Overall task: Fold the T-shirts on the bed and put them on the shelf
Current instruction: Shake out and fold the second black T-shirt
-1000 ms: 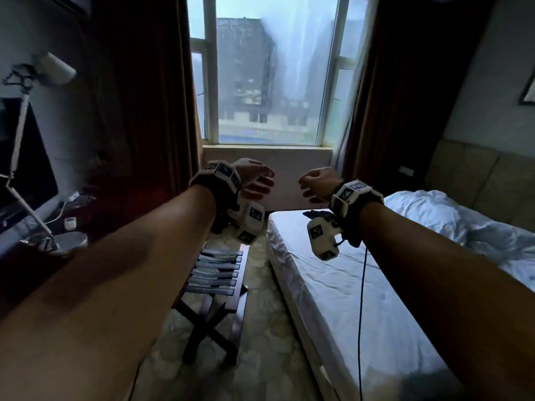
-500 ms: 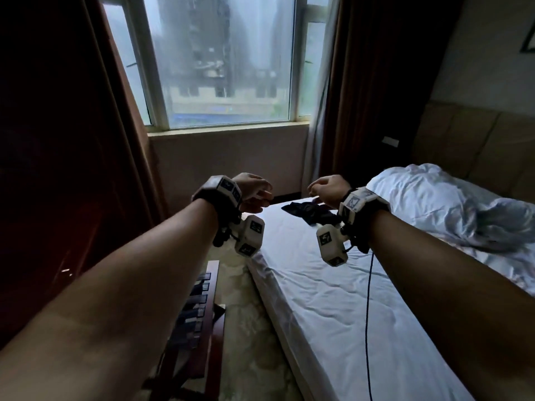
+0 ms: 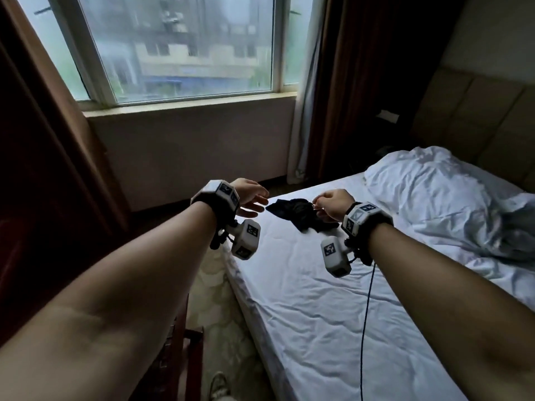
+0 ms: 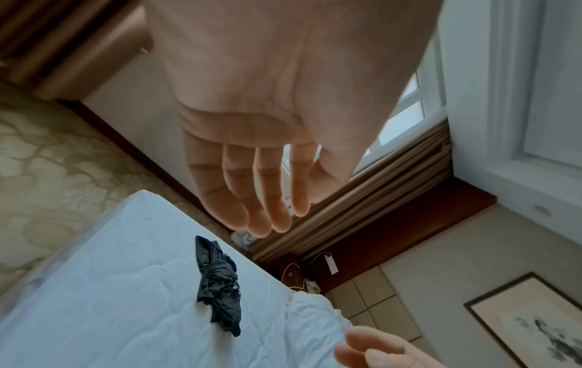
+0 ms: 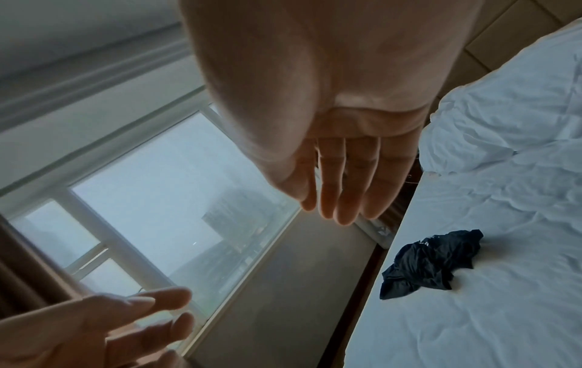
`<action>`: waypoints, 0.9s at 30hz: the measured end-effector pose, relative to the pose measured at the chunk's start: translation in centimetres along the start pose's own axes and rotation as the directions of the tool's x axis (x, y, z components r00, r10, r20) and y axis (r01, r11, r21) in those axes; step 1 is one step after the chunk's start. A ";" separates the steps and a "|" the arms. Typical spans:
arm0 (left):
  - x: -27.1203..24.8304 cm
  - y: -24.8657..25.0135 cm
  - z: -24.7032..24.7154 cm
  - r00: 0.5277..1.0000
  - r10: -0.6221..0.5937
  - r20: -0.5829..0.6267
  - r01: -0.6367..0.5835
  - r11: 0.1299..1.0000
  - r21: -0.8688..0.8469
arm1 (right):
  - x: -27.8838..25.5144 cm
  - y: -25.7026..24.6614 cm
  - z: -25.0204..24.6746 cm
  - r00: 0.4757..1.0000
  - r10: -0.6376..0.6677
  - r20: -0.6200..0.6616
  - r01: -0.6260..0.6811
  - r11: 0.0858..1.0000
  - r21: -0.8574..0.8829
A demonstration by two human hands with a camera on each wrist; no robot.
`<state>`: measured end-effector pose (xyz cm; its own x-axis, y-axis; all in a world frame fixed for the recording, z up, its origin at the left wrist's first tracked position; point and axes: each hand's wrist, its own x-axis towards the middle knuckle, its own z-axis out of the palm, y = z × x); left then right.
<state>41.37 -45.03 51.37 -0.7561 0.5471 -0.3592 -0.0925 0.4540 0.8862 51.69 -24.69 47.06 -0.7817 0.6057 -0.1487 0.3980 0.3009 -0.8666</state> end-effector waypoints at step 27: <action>63.1 -4.0 2.4 0.963 -0.206 0.173 0.170 0.965 0.200 | 50.4 16.2 13.1 0.834 0.549 -0.056 -0.545 0.835 0.072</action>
<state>-4.39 -10.63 24.43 -0.5975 0.5549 -0.5789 -0.0888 0.6717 0.7355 12.47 1.05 19.32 -0.4068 0.7115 -0.5729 0.7241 -0.1313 -0.6771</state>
